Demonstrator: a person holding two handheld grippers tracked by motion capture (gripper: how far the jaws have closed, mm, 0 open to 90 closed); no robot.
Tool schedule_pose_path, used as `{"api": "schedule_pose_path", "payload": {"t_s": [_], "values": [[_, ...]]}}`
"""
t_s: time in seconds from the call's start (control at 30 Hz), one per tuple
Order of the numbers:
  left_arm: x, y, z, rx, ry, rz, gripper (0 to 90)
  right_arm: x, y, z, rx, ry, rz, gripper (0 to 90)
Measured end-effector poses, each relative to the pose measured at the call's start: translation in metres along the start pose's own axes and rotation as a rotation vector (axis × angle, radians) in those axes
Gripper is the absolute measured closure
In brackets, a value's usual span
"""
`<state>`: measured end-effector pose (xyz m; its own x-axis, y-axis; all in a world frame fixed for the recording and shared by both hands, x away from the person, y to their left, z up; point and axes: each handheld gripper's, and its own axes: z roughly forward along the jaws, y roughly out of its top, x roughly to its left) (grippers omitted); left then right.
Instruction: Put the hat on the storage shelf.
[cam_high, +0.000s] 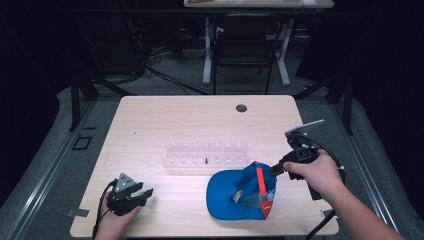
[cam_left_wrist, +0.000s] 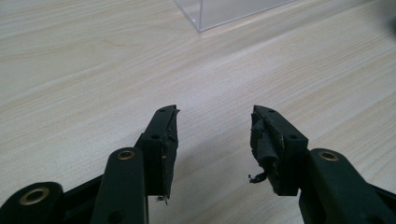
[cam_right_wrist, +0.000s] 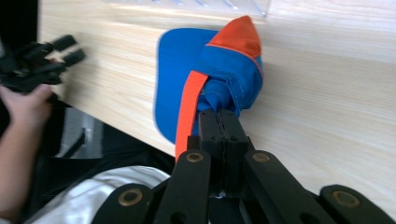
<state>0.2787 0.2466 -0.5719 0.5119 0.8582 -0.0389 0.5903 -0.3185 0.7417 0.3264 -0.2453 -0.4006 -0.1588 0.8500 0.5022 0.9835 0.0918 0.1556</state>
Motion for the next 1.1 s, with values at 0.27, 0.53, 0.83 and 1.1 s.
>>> {"api": "schedule_pose_path", "payload": {"t_s": [0.27, 0.53, 0.83, 1.1], "values": [[-0.001, -0.001, 0.001, 0.002, 0.003, -0.006, 51.4, 0.004, 0.000, -0.006, -0.031, 0.120, 0.040, 90.0], [-0.008, 0.002, -0.002, -0.031, -0.008, 0.003, 51.5, 0.014, 0.000, -0.013, -0.046, 0.205, 0.030, 90.0], [-0.021, 0.009, -0.013, -0.119, -0.029, 0.018, 51.4, 0.031, 0.001, -0.022, -0.067, 0.297, -0.008, 90.0], [-0.033, 0.021, -0.020, -0.179, -0.041, 0.025, 51.3, 0.048, 0.005, -0.020, -0.095, 0.414, -0.033, 90.0]]}}
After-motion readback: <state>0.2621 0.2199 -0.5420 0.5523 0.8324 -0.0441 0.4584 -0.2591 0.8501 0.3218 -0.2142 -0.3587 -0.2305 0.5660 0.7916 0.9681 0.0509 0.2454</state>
